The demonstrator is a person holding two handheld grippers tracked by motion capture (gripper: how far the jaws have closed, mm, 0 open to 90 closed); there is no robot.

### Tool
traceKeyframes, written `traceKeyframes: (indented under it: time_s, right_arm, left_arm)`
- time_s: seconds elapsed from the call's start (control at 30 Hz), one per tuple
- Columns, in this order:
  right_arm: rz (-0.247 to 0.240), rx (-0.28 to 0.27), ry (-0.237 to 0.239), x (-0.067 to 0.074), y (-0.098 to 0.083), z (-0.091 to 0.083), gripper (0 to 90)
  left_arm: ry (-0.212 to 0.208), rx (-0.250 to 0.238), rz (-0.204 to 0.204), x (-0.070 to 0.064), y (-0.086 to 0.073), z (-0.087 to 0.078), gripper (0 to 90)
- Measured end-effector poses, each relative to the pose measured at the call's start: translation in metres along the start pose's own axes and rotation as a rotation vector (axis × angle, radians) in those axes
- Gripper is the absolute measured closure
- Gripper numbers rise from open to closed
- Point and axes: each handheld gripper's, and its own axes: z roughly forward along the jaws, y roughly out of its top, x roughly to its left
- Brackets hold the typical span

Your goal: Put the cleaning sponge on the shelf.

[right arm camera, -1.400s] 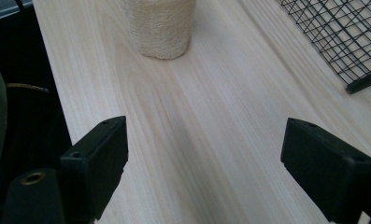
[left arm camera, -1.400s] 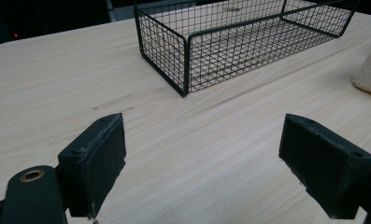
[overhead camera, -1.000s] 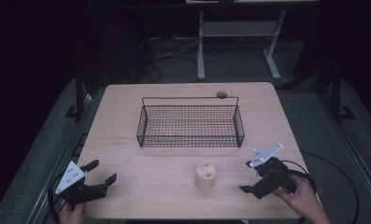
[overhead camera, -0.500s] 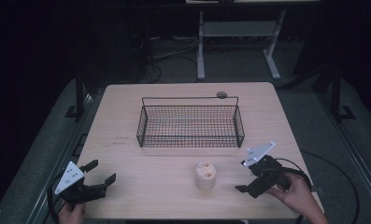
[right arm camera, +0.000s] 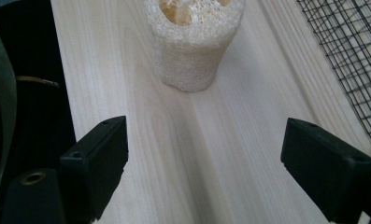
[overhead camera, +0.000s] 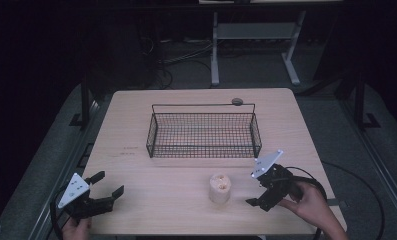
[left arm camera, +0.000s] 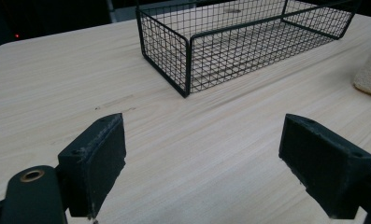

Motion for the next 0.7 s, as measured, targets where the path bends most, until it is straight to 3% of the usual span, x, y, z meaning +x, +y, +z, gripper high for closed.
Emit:
traceKeyframes:
  time_s: [0.7]
  right_arm:
    - [-0.072, 0.046, 0.04, 0.001, 0.038, 0.014, 14.4]
  left_arm:
    - [0.0, -0.002, -0.008, 0.001, 0.0, -0.001, 14.1]
